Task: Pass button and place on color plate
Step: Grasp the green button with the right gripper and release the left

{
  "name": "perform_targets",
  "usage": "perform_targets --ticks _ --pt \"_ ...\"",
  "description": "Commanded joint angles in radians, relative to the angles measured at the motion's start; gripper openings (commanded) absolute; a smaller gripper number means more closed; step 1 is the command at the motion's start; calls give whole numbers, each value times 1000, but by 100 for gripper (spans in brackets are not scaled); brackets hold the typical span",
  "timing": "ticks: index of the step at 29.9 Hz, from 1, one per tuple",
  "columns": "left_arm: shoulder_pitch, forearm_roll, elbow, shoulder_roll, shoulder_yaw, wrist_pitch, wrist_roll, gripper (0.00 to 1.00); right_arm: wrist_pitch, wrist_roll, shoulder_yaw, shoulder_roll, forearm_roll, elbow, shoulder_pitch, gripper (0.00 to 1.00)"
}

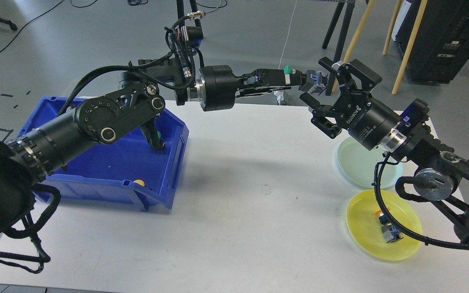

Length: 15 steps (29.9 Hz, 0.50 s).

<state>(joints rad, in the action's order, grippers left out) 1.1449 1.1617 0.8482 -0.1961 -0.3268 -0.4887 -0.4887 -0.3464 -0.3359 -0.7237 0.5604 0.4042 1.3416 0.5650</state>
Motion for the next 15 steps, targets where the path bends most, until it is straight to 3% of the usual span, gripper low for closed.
perform_targets --ticks 1,4,7,15 --pt "-1 0 0 -2 0 0 0 4 -2 0 0 1 5 2 0 49" --pt "-1 0 -1 -2 0 0 0 4 -5 0 0 1 5 4 0 44" --pt "-1 0 -1 -5 0 0 0 4 3 0 -2 -3 7 1 1 27" --pt "-2 -2 0 -11 0 0 0 4 10 0 -8 -25 8 -1 0 18"
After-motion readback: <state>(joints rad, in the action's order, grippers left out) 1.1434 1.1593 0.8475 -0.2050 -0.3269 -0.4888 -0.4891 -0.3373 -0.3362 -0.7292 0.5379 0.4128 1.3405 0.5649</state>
